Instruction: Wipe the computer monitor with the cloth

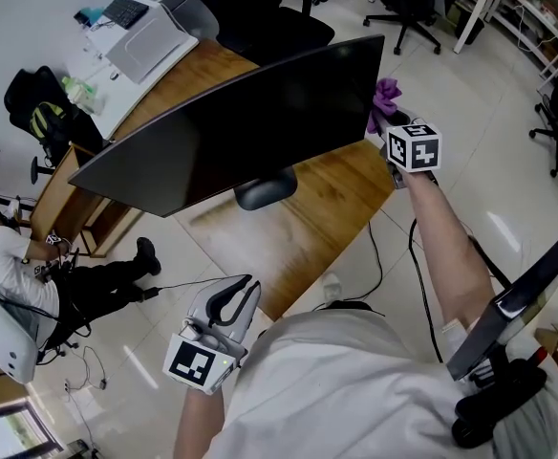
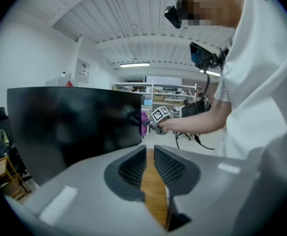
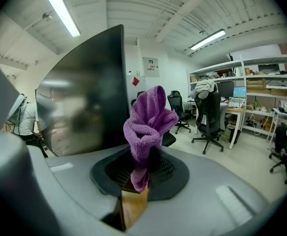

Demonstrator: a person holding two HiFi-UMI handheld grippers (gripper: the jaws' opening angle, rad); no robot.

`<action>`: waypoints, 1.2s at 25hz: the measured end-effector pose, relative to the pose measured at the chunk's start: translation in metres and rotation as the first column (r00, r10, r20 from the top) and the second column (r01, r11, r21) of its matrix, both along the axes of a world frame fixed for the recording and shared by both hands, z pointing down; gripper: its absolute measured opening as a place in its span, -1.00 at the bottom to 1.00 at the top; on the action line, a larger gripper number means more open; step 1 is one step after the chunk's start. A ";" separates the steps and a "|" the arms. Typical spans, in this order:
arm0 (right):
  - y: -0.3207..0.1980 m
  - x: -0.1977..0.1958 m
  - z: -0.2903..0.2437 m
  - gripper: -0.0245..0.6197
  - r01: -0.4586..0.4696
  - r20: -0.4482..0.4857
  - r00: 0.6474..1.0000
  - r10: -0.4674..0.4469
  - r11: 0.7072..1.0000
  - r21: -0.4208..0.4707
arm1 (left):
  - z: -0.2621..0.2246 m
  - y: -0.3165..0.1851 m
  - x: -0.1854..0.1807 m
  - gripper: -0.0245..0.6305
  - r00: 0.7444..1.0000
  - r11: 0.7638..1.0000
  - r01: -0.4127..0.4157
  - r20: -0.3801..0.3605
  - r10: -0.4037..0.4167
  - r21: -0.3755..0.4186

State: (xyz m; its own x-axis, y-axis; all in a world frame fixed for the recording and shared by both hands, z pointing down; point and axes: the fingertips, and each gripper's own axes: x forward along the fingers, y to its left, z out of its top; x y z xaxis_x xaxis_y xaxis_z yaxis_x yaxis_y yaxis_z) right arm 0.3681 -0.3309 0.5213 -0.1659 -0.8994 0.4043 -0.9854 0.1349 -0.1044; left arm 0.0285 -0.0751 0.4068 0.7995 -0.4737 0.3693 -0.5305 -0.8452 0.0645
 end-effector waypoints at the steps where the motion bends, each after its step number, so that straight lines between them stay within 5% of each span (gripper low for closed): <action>1: 0.001 0.000 0.007 -0.75 -0.001 0.000 1.000 0.001 1.000 -0.011 | 0.001 0.000 -0.002 -0.71 1.000 1.000 0.003 0.002 -0.003 -0.001; 30: 0.031 -0.006 0.152 -0.75 -0.130 0.152 0.972 0.179 0.950 -0.285 | 0.007 0.008 -0.033 -0.71 0.997 0.997 0.077 0.011 -0.076 -0.032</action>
